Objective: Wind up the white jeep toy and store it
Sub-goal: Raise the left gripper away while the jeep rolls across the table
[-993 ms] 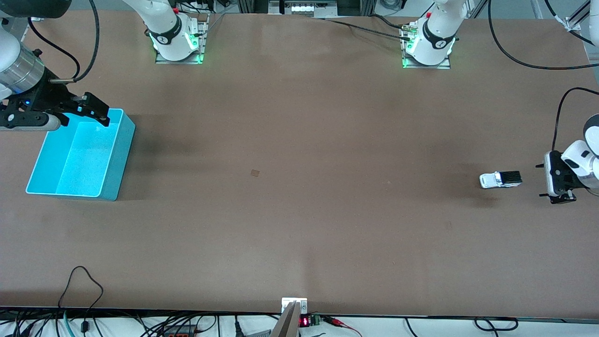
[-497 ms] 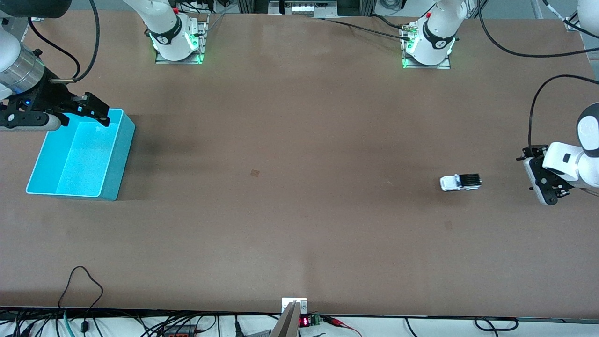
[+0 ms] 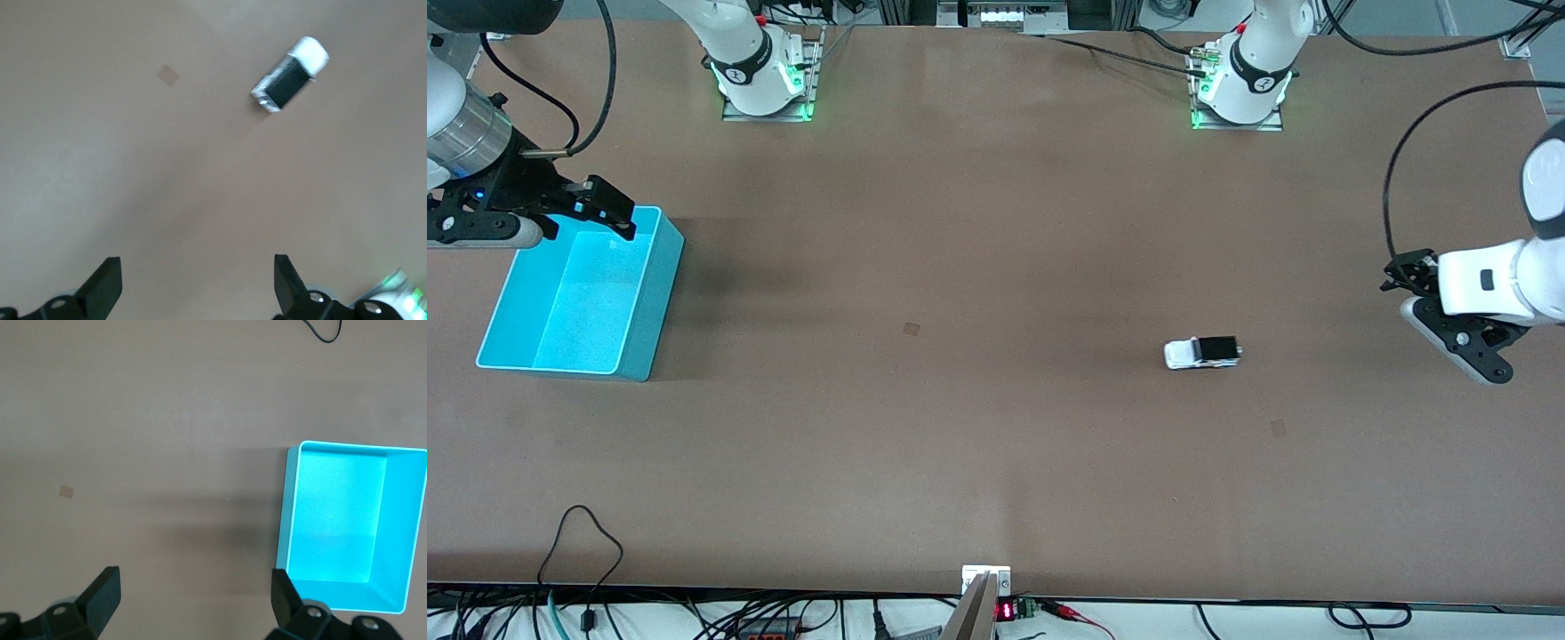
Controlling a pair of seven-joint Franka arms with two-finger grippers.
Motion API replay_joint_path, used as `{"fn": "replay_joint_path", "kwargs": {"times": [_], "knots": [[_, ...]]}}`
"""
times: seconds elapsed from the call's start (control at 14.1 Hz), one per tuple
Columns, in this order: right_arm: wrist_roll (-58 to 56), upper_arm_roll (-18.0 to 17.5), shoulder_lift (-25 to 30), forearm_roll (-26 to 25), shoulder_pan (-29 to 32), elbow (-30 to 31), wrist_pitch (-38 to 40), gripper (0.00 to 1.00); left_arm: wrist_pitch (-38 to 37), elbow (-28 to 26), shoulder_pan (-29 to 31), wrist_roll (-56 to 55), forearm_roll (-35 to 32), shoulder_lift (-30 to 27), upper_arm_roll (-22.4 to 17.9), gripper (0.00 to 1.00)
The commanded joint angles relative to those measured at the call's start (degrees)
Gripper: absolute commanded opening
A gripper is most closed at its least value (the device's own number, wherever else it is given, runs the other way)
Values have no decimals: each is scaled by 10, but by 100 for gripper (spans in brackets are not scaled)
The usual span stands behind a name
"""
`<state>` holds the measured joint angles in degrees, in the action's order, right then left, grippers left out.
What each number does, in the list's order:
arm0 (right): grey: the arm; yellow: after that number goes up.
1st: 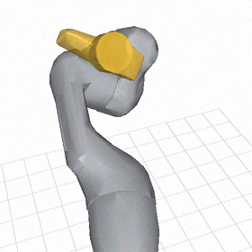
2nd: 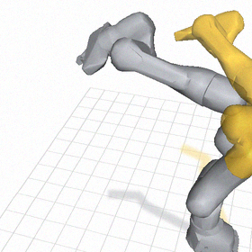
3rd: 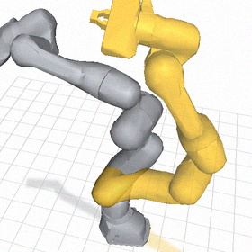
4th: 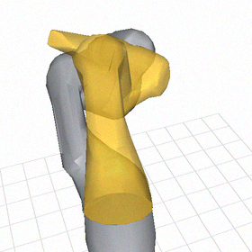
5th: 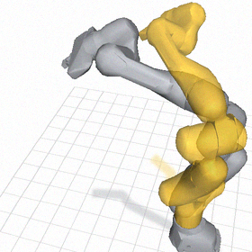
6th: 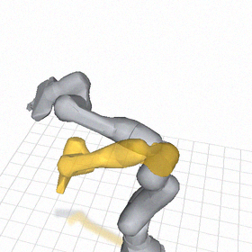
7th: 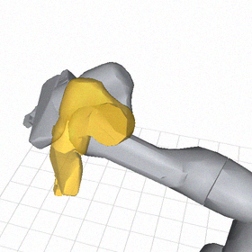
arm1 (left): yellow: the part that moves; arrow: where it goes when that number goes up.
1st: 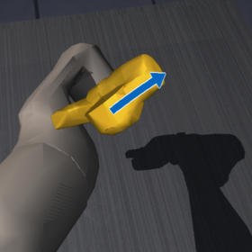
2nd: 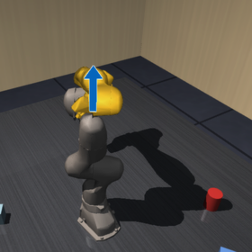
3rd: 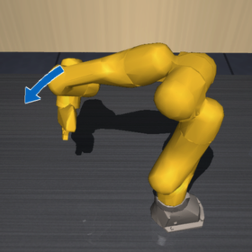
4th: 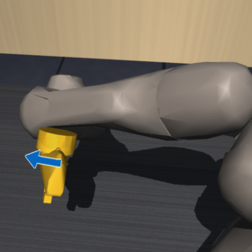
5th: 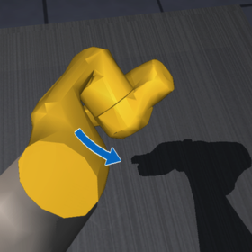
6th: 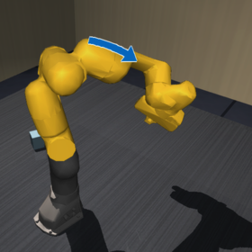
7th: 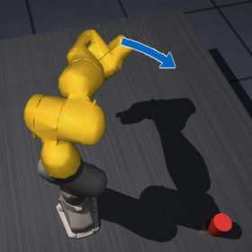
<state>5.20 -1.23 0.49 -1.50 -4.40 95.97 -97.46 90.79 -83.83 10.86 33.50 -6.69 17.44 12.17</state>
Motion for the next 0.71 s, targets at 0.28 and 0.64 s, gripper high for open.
{"fn": "replay_joint_path", "kwargs": {"times": [0.28, 0.64], "knots": [[2, 0, 4, -7, -1, 1, -1, 100, 54, -139, -61, -370, 30, -155, -41, 100], [2, 0, 4, -7, -1, 1, -1, 100, 52, -157, -107, -372, 54, -211, -94, 100]]}}
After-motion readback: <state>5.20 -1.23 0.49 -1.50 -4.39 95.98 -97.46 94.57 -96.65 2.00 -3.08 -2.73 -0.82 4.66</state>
